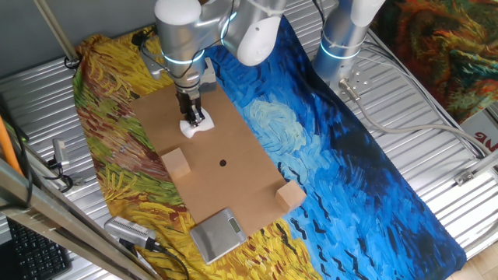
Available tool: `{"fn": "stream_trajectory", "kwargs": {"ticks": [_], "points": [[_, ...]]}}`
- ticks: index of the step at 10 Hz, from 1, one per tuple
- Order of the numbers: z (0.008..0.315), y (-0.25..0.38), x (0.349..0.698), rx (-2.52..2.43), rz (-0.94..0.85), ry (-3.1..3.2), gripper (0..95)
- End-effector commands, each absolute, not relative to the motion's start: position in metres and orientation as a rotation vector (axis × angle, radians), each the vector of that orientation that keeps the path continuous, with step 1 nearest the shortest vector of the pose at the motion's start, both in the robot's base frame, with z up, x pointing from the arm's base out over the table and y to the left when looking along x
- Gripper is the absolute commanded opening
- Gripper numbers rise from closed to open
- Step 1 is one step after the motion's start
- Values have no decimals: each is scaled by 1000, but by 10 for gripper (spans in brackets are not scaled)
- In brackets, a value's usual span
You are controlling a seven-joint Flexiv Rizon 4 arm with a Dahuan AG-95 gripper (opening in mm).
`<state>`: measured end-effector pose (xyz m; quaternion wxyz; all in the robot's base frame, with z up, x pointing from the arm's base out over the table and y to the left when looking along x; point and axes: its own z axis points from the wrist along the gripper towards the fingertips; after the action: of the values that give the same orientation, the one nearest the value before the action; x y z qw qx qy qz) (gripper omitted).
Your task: Clean the tabletop with a sponge
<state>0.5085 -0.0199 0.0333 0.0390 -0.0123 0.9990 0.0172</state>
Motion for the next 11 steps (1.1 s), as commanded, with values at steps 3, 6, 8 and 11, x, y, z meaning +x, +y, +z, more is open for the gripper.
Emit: {"fn": "stream_trajectory", "kwargs": {"ticks": [3, 6, 8, 11], "points": [[33, -16, 508, -32, 48, 3061, 0], [31, -9, 509, -21, 37, 3057, 0], [34, -9, 510, -21, 37, 3061, 0], [38, -5, 511, -13, 59, 3058, 0]]}}
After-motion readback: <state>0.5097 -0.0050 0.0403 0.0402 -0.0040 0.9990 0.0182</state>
